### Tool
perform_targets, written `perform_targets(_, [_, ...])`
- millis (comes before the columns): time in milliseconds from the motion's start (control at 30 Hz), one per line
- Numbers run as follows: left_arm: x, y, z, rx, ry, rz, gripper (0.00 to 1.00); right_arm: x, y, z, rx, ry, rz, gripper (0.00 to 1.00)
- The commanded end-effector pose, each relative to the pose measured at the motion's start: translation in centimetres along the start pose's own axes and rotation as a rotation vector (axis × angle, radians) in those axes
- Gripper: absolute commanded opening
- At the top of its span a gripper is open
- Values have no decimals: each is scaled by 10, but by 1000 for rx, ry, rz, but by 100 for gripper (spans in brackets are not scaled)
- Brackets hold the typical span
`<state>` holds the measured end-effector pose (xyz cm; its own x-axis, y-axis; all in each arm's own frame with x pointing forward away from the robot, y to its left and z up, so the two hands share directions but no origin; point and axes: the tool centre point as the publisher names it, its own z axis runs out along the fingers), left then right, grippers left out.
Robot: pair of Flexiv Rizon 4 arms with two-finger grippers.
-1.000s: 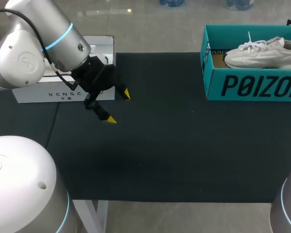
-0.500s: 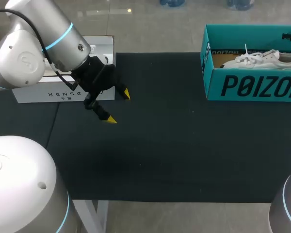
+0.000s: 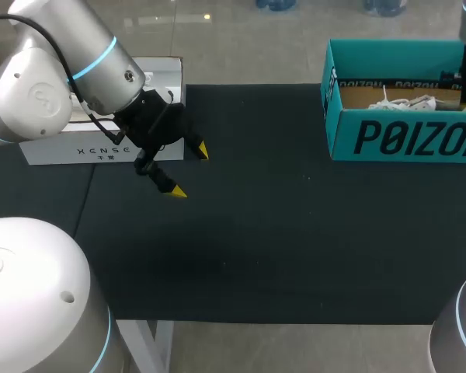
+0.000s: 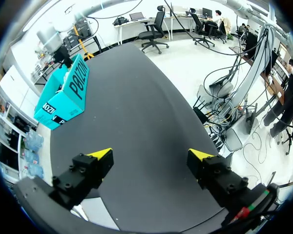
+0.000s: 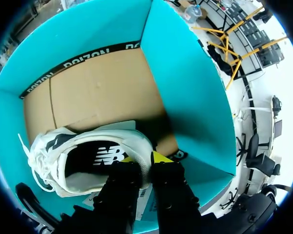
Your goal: Take the shoe out of the shoebox, open the shoe tongue, remove and reinsert the insole, then place the shoe into the shoebox
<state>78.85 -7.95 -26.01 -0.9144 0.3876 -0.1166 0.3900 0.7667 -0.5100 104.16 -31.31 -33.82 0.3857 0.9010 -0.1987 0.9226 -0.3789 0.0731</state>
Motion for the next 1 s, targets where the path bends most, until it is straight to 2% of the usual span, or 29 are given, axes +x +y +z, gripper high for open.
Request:
perform_targets(33, [0,0,1,-3,1,0,100,1,1,5,7,4,9,0])
perform_targets(167, [0,0,1,-3,1,0,100,2,-1,6,9,6,14,0])
perform_targets(200, [0,0,1,-3,1,0,100,1,-1,4,7,9,20,7])
perform_targets(267, [0,0,1,-3,1,0,100,0,-2,-1,-1,14,29,45])
perform_targets(300, [0,0,1,-3,1,0,100,-1,-1,-4,-3,17,34,76])
perform_targets(333, [0,0,1,-3,1,0,100,-2,-2,-7,-11,23,35,100])
perform_targets(533, [0,0,1,-3,1,0,100,-6,0,-41,-64,41,37,100])
perform_targets(700, [0,0,1,-3,1,0,100,-5,-5,-79,-96,54,39,100])
perform_targets(833, [0,0,1,-3,1,0,100,-3,-26,-109,-103,75,52,100])
perform_targets(1000, [0,0,1,-3,1,0,100,12,-55,-127,-93,95,54,100])
